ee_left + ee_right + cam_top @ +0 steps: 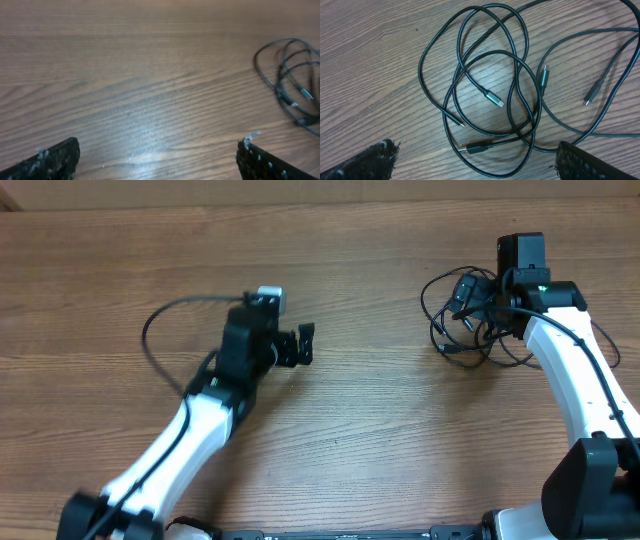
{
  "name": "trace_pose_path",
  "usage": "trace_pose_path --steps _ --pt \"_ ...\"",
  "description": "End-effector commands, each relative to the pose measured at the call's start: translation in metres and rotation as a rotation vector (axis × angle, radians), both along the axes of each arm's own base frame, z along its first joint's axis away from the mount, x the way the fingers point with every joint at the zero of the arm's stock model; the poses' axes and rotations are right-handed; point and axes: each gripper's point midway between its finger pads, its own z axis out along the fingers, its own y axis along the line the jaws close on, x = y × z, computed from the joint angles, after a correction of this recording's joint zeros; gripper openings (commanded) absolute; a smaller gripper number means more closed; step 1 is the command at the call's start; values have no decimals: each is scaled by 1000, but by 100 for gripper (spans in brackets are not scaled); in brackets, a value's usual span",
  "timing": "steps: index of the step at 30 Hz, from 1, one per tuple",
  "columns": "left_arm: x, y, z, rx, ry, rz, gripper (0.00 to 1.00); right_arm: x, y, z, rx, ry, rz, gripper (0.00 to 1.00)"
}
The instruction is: Untangle cables
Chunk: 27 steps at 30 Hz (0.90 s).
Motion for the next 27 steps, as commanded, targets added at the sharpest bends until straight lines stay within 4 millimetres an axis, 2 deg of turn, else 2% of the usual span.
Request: trace_pose_path --steps 1,6,9,27 --pt "-16 20 -3 -24 -36 35 99 1 -1 -1 0 0 -3 100" --pt "-30 52 -16 -56 -52 116 100 1 -1 -1 0 0 -3 100" --pt "-38 62 -22 -63 -65 136 99 1 -1 -1 0 0 -3 100" --pt "-76 95 -62 -135 -79 249 100 1 -1 -1 0 0 -3 100"
